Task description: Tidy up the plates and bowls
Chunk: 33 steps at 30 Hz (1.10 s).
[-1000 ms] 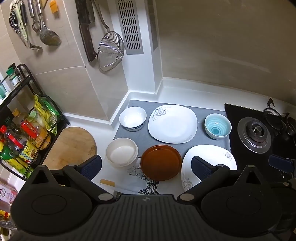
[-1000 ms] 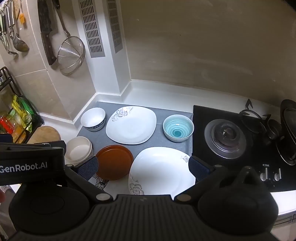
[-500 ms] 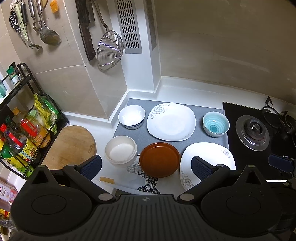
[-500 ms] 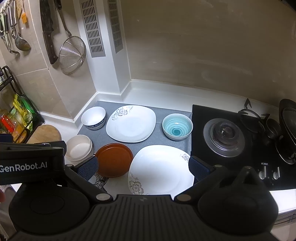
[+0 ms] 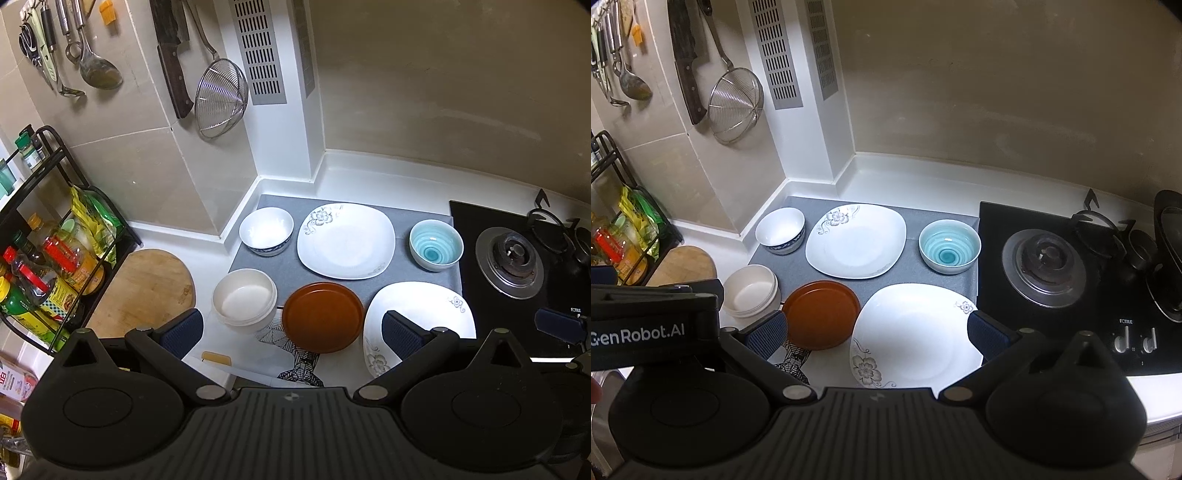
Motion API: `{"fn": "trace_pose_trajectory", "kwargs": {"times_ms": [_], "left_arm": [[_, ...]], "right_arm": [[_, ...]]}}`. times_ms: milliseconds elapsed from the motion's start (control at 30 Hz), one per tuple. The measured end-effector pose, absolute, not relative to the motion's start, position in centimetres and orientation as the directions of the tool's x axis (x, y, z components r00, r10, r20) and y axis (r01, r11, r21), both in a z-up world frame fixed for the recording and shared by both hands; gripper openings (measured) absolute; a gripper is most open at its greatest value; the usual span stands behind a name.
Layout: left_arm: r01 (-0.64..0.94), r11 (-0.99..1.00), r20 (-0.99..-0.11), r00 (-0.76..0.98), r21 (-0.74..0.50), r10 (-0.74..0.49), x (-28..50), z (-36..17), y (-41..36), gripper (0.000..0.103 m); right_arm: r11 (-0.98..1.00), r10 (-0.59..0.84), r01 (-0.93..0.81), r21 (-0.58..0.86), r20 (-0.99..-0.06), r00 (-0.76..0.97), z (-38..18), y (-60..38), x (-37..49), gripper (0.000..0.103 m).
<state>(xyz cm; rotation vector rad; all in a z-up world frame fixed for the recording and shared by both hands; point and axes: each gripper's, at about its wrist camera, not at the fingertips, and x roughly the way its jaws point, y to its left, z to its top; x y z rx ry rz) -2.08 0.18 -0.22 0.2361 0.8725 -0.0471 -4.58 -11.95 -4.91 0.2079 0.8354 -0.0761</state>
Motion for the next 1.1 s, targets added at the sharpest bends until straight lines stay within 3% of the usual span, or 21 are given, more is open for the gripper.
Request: {"fn": "trace_pose_trajectory", "kwargs": {"times_ms": [233, 400, 533, 667, 833, 867, 967, 1033, 1100], "left_arm": [[0.125, 0.972, -0.764, 0.641, 0.201, 0.076, -1.8, -0.7, 0.2, 0.103], [0.181, 0.973, -0.766, 0.643, 0.145, -0.005, -1.4, -2.5, 0.5, 0.103], [0.248, 0.969, -0.787, 0.599, 0.010, -0.145, 0.4, -7.1, 1.3, 0.103], [0.276, 0.932, -0.778, 0.521, -0.236, -0.351, 3.3, -14.0, 3.1, 0.101], [0.190, 0.896, -0.852, 0.283, -0.401, -0.441, 7.2, -21.9, 4.8, 0.075], [0.175, 0.890, -0.856, 0.246, -0.421, -0.454, 7.8, -23.1, 4.8, 0.063], [0.162, 0.890, -0.874, 0.176, -0.427, -0.452, 10.0, -26.3, 4.0, 0.042], [0.147, 0.887, -0.881, 0.125, -0.439, -0.457, 11.0, -28.4, 3.7, 0.042], [0.120, 0.868, -0.867, 0.085, -0.481, -0.492, 12.0, -29.9, 3.4, 0.042]], "right_arm": [[0.980, 0.033, 0.121, 0.158, -0.728, 0.685, -5.8, -11.9, -4.5, 0.103], [0.982, 0.042, 0.092, 0.164, -0.670, 0.741, -7.4, -12.3, -4.5, 0.103], [0.982, 0.034, 0.090, 0.168, -0.618, 0.785, -11.3, -13.6, -4.6, 0.103], [0.994, -0.001, 0.063, 0.086, -0.587, 0.810, -16.6, -15.9, -5.0, 0.103], [0.970, 0.069, 0.090, 0.225, -0.614, 0.786, -21.5, -20.8, -5.1, 0.103], [0.966, 0.077, 0.100, 0.239, -0.633, 0.771, -22.5, -21.5, -5.0, 0.103], [0.924, 0.081, 0.214, 0.317, -0.710, 0.700, -25.5, -23.5, -4.4, 0.101], [0.871, 0.134, 0.271, 0.410, -0.729, 0.671, -27.5, -24.7, -4.2, 0.091], [0.825, 0.150, 0.338, 0.452, -0.753, 0.641, -29.2, -25.5, -4.1, 0.044]]}}
